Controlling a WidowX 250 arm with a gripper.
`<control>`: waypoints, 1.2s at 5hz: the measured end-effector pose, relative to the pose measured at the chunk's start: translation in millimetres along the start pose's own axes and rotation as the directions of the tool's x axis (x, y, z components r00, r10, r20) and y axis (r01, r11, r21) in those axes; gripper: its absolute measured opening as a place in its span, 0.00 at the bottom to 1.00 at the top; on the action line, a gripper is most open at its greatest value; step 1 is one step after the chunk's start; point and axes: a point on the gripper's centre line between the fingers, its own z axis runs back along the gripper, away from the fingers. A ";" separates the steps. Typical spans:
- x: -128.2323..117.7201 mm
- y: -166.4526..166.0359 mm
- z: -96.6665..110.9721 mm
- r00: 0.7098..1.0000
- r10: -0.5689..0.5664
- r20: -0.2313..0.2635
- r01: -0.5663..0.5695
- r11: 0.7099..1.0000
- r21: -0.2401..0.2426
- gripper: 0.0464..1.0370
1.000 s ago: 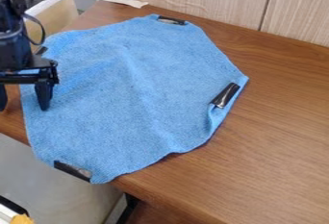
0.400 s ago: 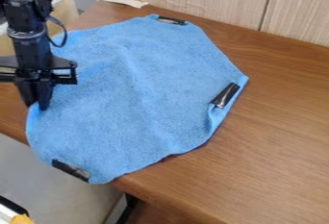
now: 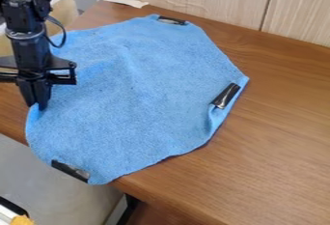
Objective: Fold the cloth from bottom left to top right
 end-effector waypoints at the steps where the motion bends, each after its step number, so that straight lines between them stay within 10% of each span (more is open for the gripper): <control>1: 0.1 0.8 15.4 0.999 0.007 0.032 -0.007 1.000 -0.008 0.01; 6: 30.5 -159.3 93.6 0.930 -0.292 0.224 0.319 0.943 -0.093 0.01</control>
